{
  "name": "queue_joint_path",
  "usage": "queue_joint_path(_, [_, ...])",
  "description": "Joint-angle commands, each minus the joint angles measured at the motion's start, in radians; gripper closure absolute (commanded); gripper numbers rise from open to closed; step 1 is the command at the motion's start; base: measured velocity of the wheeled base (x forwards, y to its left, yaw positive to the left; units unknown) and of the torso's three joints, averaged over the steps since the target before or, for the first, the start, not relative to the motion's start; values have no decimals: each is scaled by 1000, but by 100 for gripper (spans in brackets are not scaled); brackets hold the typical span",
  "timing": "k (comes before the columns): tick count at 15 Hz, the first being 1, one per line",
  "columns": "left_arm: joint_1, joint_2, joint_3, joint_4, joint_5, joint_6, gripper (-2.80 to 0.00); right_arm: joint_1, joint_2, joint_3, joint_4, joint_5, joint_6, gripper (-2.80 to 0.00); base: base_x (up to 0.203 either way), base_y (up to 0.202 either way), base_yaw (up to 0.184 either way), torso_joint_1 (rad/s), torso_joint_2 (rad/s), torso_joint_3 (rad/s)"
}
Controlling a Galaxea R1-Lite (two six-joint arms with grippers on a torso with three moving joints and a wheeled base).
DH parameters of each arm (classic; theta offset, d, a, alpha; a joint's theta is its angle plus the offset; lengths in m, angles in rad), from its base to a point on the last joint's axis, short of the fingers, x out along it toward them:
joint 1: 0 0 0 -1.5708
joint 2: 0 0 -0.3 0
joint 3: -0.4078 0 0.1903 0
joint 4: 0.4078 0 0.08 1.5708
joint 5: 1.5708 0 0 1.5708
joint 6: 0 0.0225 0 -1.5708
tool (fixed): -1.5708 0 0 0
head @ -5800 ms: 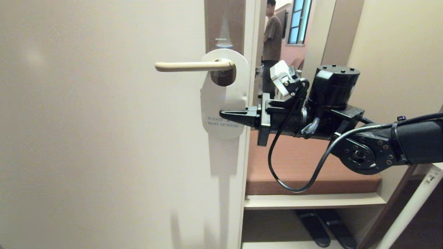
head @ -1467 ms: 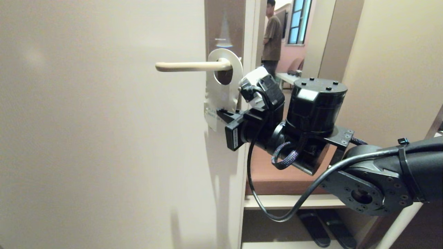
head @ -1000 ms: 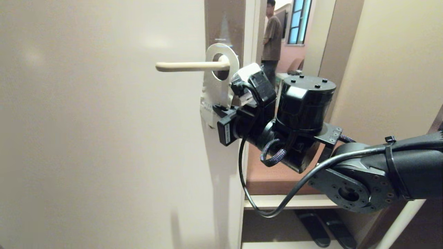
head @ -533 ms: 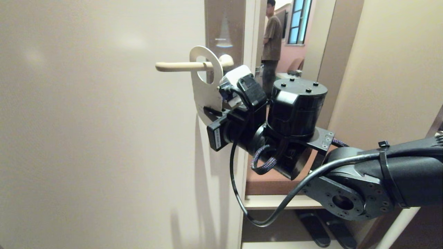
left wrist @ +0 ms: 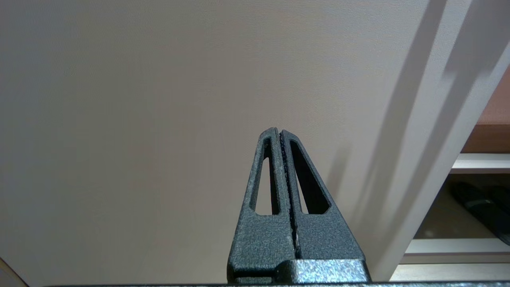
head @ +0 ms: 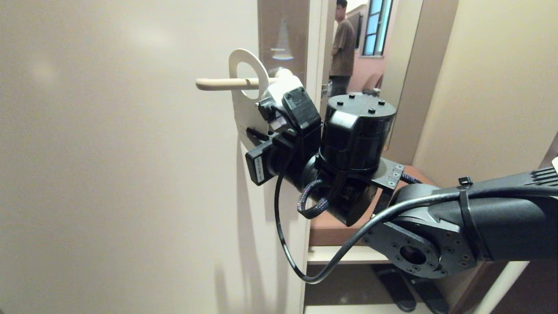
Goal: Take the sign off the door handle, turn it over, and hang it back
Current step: Take down the sign
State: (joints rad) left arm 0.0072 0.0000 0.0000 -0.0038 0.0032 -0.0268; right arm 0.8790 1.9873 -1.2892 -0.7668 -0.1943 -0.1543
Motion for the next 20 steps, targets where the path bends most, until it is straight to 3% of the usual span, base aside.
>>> queue_joint_path(1, [0, 0, 0, -1, 0, -1, 0, 4, 15, -6, -5, -2, -1, 0, 0, 0, 0, 0, 0, 0])
queue_joint_path(20, [0, 0, 0, -1, 0, -1, 0, 55, 137, -171, -5, -76, -39, 0, 0, 0, 0, 0, 0, 0])
